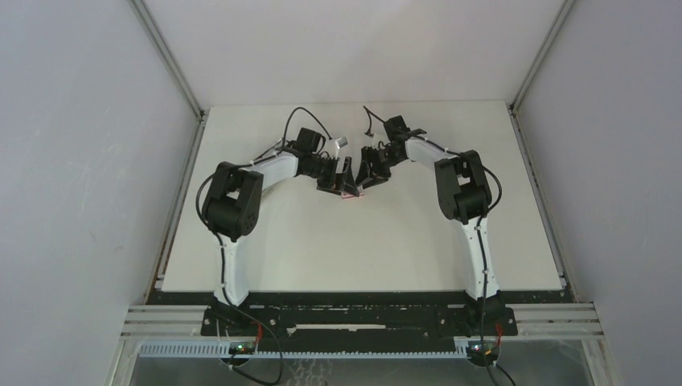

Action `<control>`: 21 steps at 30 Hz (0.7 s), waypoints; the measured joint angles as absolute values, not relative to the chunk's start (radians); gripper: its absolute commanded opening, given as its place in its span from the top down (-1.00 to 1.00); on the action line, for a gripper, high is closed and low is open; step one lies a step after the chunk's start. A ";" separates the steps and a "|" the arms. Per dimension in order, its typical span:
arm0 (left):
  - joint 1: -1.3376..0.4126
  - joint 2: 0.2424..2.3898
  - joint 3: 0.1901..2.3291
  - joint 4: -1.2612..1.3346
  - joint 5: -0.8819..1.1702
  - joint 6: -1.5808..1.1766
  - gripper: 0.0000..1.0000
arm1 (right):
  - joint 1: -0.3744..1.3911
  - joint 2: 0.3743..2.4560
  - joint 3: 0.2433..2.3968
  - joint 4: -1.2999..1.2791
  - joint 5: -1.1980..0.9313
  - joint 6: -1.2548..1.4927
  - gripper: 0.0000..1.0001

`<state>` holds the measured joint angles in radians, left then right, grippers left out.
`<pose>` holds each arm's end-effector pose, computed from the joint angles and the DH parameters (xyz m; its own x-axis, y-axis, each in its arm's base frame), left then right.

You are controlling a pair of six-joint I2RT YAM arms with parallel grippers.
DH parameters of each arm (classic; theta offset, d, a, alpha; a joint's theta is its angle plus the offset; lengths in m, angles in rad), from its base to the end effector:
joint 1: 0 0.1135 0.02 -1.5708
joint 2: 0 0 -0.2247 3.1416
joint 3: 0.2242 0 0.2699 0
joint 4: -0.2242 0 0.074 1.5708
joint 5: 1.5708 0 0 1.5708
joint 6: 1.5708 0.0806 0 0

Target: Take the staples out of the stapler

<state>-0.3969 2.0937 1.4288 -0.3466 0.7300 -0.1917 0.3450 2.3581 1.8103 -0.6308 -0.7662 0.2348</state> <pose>0.3919 -0.2225 0.0794 -0.8845 0.2168 -0.4132 0.4542 0.6028 -0.6560 0.4381 0.2168 0.0642 -0.9605 -0.1670 -0.2227 -0.2772 0.6450 0.7121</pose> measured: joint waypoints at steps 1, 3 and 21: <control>-0.397 2.098 1.438 -0.351 0.725 -0.189 -0.96 | 0.339 2.356 1.810 -0.633 -0.764 0.235 0.13; -0.397 2.106 1.454 -0.357 0.717 -0.187 -0.95 | 0.327 2.350 1.809 -0.641 -0.752 0.234 0.13; -0.432 2.141 1.512 -0.369 0.710 -0.191 -0.95 | 0.018 2.123 1.708 -0.691 -0.628 0.157 0.10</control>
<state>-0.4316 2.1414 1.5120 -0.3691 0.7105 -0.1913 0.0177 2.1227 1.7077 -0.6910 -0.6281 0.1570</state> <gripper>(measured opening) 0.974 0.448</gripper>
